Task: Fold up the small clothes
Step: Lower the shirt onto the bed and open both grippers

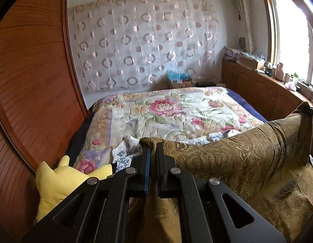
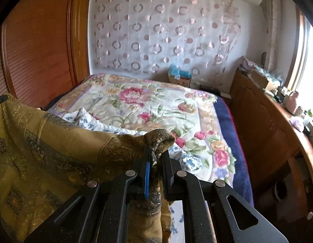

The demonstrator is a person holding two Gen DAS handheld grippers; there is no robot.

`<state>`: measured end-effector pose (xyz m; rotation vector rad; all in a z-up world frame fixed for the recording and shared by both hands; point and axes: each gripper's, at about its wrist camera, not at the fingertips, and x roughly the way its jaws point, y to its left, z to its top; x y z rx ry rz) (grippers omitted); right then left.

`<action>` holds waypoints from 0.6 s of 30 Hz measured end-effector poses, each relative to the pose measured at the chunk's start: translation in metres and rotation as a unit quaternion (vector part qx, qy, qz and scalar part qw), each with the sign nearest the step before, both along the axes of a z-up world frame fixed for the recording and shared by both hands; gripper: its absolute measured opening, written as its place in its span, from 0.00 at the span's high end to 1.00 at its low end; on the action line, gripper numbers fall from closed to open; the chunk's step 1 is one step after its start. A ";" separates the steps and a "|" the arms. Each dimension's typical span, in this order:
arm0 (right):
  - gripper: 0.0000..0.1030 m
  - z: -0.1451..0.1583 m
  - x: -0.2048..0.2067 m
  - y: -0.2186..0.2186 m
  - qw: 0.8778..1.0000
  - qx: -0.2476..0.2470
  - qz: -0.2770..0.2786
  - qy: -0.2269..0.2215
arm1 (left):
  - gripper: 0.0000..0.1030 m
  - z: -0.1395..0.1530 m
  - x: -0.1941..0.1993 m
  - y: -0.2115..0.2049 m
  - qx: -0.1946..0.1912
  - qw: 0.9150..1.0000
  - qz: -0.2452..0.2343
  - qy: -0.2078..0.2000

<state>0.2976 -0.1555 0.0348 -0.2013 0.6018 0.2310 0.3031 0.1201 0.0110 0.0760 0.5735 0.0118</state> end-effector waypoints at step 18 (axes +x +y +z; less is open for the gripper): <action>0.61 -0.035 0.012 -0.023 0.997 0.007 0.010 0.076 | 0.61 -0.045 -0.018 0.014 -0.021 0.997 -0.013 0.073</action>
